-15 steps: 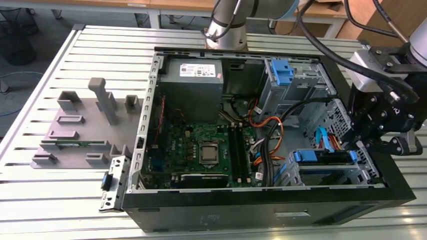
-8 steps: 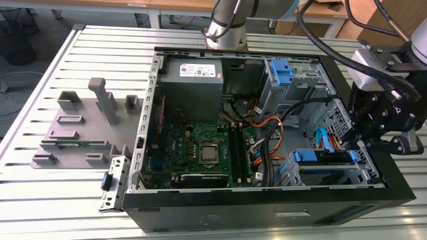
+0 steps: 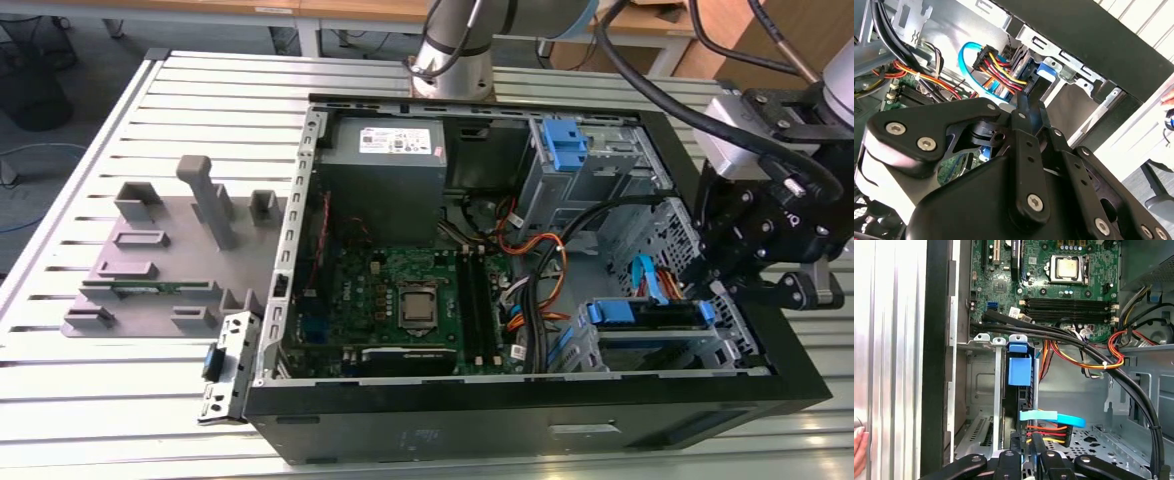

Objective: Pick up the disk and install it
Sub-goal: 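Insert the second disk wire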

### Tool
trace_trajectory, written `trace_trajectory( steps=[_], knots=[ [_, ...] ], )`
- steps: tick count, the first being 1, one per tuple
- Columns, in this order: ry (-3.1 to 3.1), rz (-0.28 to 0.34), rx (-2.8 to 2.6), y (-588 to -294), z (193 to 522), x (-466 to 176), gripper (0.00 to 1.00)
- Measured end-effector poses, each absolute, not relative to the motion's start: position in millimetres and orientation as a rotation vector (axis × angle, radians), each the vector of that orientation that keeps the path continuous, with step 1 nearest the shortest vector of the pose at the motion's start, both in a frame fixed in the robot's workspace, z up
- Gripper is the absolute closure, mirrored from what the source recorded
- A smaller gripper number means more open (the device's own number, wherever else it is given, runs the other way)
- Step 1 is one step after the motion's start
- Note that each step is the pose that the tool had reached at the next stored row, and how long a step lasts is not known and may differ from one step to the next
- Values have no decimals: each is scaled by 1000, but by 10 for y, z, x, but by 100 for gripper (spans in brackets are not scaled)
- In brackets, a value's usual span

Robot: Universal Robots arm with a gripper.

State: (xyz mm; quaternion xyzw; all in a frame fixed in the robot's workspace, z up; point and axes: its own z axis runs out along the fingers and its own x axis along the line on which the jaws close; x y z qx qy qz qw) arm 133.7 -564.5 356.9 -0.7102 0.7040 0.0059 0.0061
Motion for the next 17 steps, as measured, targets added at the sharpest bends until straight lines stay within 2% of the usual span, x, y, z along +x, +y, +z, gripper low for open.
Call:
trace_trajectory(
  steps=[2,17],
  knots=[
    [2194,38,-2214,-5645,3569,1337,77],
    [2194,38,-2213,-5644,3586,1337,77]
  ],
)
